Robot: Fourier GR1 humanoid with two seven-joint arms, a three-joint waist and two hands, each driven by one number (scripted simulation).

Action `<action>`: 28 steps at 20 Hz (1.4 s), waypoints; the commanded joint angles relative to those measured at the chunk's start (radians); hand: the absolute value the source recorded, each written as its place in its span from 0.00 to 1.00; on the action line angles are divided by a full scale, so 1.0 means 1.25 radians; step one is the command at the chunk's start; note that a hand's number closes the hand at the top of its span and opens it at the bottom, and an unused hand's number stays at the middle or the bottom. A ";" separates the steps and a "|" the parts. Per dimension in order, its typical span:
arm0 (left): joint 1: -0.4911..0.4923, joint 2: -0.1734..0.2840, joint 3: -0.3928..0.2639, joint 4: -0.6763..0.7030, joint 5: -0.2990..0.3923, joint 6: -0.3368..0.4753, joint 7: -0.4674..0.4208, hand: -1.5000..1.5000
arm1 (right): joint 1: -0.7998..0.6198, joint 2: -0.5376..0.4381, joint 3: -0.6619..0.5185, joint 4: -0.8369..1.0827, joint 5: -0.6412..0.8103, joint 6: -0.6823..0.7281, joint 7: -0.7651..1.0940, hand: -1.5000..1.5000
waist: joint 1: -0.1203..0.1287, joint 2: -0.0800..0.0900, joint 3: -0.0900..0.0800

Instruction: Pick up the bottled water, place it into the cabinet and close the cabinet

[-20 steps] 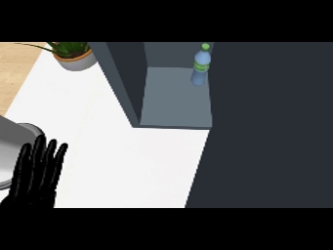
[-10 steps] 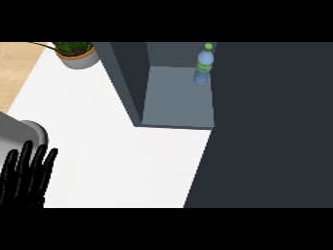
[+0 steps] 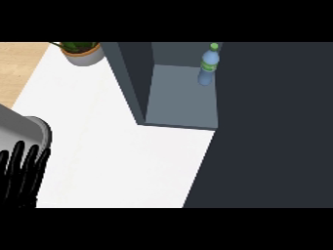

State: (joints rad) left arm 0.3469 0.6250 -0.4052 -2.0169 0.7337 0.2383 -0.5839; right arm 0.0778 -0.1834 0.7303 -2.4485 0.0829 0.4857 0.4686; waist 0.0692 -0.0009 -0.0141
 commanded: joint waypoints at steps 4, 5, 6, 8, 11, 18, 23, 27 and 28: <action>0.006 0.007 0.023 -0.004 0.014 -0.015 -0.006 0.00 | -0.057 0.139 0.033 0.079 0.025 -0.129 0.031 1.00 | 0.009 0.006 -0.001; 0.009 0.006 0.010 0.000 0.012 -0.021 -0.003 0.00 | -0.061 0.139 0.035 0.083 0.008 -0.124 0.034 1.00 | 0.012 0.010 -0.001; 0.013 0.009 0.012 -0.004 0.014 -0.032 -0.008 0.00 | -0.050 0.139 0.030 0.094 -0.001 -0.128 0.029 1.00 | 0.019 0.011 -0.001; 0.023 0.018 0.026 0.010 0.024 -0.043 -0.010 0.00 | -0.045 0.140 0.027 0.100 -0.025 -0.139 0.015 1.00 | 0.026 0.015 0.000; 0.022 0.032 0.026 -0.019 0.017 -0.049 -0.006 0.00 | -0.047 0.140 0.029 0.122 -0.066 -0.131 0.016 1.00 | 0.043 0.018 0.002; 0.005 0.034 0.015 -0.007 0.016 -0.083 -0.009 0.00 | 0.014 0.127 0.070 0.205 -0.315 -0.045 0.080 1.00 | 0.087 0.047 -0.001; 0.008 0.039 0.026 -0.017 0.016 -0.077 -0.006 0.00 | -0.004 0.141 -0.029 0.220 -0.379 -0.108 0.075 1.00 | 0.063 0.036 0.003; 0.018 0.038 0.051 0.005 0.030 -0.081 -0.017 0.00 | 0.022 0.141 -0.115 0.188 -0.351 -0.166 0.013 1.00 | 0.028 0.031 0.003; 0.035 0.043 0.047 0.001 0.023 -0.077 -0.016 0.00 | 0.033 0.141 -0.137 0.190 -0.348 -0.181 0.012 1.00 | 0.031 0.030 0.004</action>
State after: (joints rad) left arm 0.3725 0.6769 -0.3559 -2.0208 0.7618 0.1374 -0.5998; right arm 0.1618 -0.1370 0.6716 -2.3159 -0.4009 0.4587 0.5044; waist 0.1303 0.0340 -0.0147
